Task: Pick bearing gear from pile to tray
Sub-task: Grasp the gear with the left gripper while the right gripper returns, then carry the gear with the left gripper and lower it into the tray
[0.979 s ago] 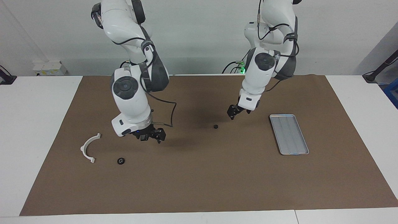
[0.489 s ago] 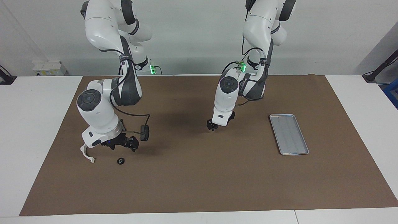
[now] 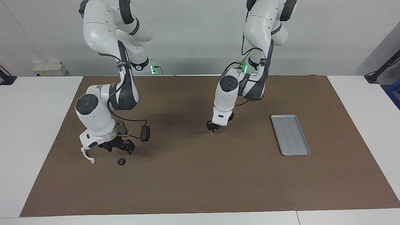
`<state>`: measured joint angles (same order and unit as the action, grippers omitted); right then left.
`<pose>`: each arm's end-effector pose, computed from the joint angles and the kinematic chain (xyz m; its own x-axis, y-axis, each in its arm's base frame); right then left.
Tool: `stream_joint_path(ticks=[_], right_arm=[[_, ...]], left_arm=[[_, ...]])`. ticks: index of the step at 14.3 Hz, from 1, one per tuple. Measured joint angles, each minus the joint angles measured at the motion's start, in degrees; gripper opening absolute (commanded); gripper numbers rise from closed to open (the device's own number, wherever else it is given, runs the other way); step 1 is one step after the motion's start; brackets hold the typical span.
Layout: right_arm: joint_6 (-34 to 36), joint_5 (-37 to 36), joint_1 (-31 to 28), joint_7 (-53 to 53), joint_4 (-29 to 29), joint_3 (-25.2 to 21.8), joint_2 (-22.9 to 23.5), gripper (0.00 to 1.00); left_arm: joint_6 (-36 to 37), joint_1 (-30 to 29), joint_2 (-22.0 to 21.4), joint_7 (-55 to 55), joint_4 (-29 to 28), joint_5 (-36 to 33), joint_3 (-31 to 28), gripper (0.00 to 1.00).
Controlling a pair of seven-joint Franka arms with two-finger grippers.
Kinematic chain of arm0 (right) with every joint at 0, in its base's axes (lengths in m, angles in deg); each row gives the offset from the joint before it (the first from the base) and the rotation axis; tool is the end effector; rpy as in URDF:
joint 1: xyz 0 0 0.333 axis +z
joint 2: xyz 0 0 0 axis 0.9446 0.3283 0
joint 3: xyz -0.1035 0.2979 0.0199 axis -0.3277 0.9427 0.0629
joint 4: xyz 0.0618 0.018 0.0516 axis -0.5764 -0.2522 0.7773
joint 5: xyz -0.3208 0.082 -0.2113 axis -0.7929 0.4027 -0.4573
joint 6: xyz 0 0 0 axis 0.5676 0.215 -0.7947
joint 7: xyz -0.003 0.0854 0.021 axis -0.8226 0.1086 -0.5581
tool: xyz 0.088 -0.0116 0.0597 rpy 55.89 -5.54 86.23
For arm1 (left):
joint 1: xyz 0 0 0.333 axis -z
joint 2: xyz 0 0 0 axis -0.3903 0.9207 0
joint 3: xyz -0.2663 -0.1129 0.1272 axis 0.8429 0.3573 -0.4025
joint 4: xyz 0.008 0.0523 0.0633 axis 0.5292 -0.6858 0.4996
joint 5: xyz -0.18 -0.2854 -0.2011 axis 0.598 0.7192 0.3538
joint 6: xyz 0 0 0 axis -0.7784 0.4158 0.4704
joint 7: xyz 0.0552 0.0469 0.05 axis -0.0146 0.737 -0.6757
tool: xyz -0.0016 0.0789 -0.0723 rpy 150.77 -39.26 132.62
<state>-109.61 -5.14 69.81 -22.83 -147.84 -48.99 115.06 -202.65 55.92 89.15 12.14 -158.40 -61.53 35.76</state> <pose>0.6824 0.0092 0.3222 0.9817 -0.1793 0.0635 -0.1802 -0.9836 0.0075 0.5169 -0.3687 0.3040 0.9164 0.3991 -0.0305 0.3995 -0.9167 0.0098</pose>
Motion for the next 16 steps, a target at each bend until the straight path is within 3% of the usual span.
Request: stream_joint_path(ticks=[5,6,9,12,16], right_arm=[[-4.5,-0.2,0.0,-0.1,-0.2,0.0,2.5,1.00],[-4.9,-0.2,0.0,-0.1,-0.2,0.0,2.7,1.00],[-7.0,-0.2,0.0,-0.1,-0.2,0.0,3.6,1.00],[-8.1,-0.2,0.0,-0.2,-0.2,0.1,4.6,0.95],[-8.1,-0.3,-0.1,-0.2,-0.1,0.0,4.8,0.72]], left_arm=[[-0.8,0.4,0.0,-0.1,-1.0,0.0,0.0,0.62],[-0.8,0.4,0.0,-0.1,-1.1,0.0,0.0,0.53],[-1.1,0.4,0.0,-0.1,-1.2,0.0,0.0,0.07],[-0.4,0.4,-0.1,-0.2,-1.3,0.0,-0.2,0.01],[3.4,-1.0,-1.7,2.1,-0.5,-0.2,-1.3,0.01]])
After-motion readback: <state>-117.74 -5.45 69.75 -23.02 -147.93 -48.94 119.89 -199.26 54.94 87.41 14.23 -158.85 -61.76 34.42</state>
